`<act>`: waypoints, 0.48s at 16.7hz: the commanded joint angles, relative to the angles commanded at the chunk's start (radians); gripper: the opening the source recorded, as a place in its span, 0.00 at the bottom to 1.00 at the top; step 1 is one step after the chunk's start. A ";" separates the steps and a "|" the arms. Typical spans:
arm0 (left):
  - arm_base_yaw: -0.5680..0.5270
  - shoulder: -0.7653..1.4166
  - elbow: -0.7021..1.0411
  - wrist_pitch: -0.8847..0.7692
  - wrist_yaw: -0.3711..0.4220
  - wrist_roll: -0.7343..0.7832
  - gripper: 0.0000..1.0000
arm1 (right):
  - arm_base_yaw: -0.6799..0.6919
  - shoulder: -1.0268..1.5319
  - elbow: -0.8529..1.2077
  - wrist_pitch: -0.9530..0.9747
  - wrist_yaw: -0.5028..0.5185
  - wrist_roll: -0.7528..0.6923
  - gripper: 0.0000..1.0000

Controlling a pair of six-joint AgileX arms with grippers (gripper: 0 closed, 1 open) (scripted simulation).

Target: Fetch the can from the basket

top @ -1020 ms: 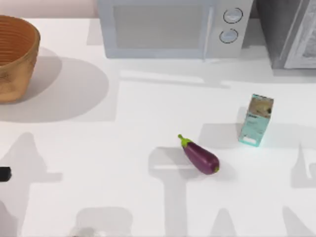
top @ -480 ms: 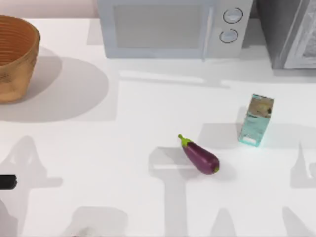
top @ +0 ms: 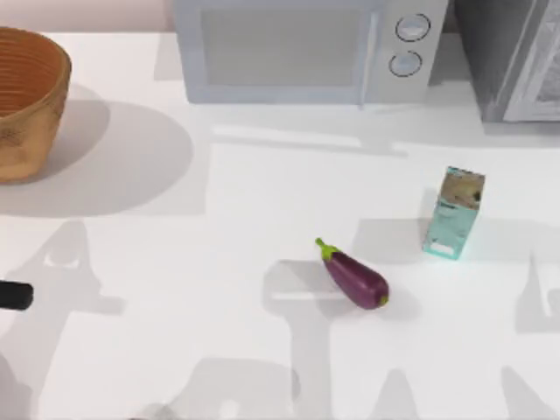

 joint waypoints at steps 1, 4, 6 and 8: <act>-0.003 0.068 0.029 0.042 0.042 0.004 0.00 | 0.000 0.000 0.000 0.000 0.000 0.000 1.00; -0.015 0.312 0.128 0.187 0.192 0.016 0.00 | 0.000 0.000 0.000 0.000 0.000 0.000 1.00; -0.026 0.500 0.201 0.293 0.307 0.024 0.00 | 0.000 0.000 0.000 0.000 0.000 0.000 1.00; -0.037 0.701 0.276 0.404 0.429 0.031 0.00 | 0.000 0.000 0.000 0.000 0.000 0.000 1.00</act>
